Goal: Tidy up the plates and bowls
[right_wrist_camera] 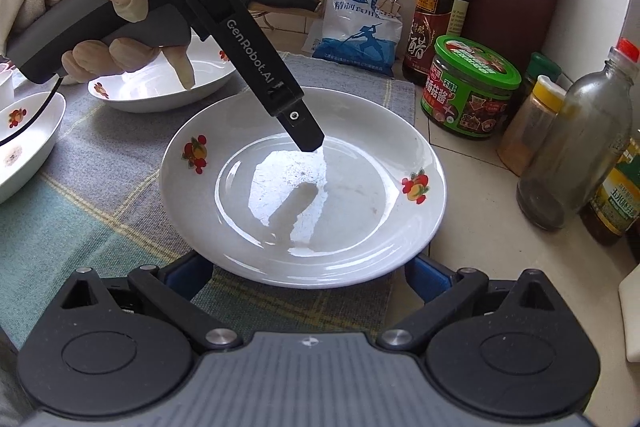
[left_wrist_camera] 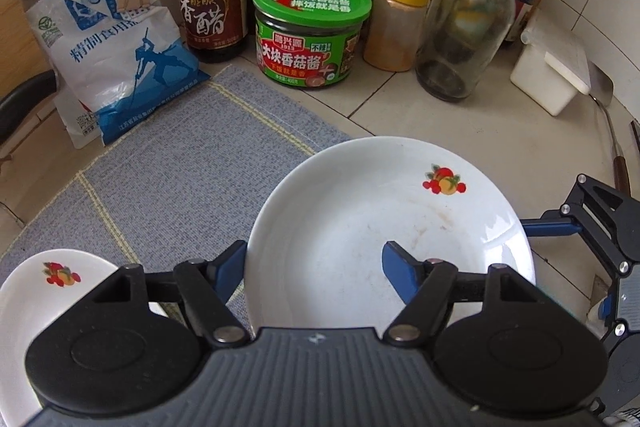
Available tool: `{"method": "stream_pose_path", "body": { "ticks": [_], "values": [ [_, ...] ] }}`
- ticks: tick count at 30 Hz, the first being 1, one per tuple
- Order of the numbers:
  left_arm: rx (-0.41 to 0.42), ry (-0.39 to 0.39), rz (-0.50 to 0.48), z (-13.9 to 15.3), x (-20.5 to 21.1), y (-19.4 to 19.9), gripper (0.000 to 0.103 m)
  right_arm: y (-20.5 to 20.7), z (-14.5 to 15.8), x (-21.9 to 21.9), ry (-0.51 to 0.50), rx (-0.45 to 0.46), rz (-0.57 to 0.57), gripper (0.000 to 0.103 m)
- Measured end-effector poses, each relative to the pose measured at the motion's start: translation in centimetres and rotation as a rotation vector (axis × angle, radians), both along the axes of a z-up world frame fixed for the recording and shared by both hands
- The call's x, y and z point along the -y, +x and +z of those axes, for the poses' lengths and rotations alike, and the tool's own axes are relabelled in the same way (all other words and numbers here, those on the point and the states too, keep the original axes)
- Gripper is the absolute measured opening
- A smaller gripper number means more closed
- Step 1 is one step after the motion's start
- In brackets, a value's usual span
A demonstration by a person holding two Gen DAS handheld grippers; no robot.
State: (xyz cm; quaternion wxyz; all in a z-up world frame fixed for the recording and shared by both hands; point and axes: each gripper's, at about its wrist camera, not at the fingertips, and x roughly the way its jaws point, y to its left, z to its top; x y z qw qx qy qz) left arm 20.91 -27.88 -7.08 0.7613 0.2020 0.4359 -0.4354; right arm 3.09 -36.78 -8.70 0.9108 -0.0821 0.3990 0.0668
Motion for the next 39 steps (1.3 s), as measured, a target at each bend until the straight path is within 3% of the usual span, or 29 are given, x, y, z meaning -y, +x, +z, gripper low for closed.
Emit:
{"method": "stream_pose_path", "body": {
  "ticks": [5, 7, 9, 16, 22, 30, 39],
  "values": [
    [0.096, -0.069, 0.026, 3.2, -2.5, -2.6, 0.075, -1.6, 1.7, -1.8, -0.145, 0.002, -0.064, 0.103],
    [0.151, -0.099, 0.036, 4.7, -3.8, -4.0, 0.085, -2.5, 2.5, -2.7, -0.195, 0.038, -0.090, 0.103],
    [0.211, -0.145, 0.047, 6.2, -5.4, -5.7, 0.091, -3.2, 3.4, -3.2, -0.208, 0.063, -0.106, 0.103],
    [0.312, -0.200, 0.141, 8.7, -11.1, -10.5, 0.093, -4.0, 5.9, -5.4, -0.188, 0.079, -0.112, 0.103],
    [0.333, -0.181, 0.297, 7.8, -16.8, -14.0, 0.093, -4.6, 6.9, -8.4, -0.146, 0.095, -0.066, 0.103],
    [0.299, -0.139, 0.484, 5.2, -22.7, -17.9, 0.093, -4.7, 6.6, -12.0, -0.095, 0.074, -0.013, 0.103],
    [0.284, -0.072, 0.495, 3.3, -27.2, -21.0, 0.093, -4.3, 6.8, -15.5, -0.032, 0.061, 0.049, 0.103]
  ]
}}
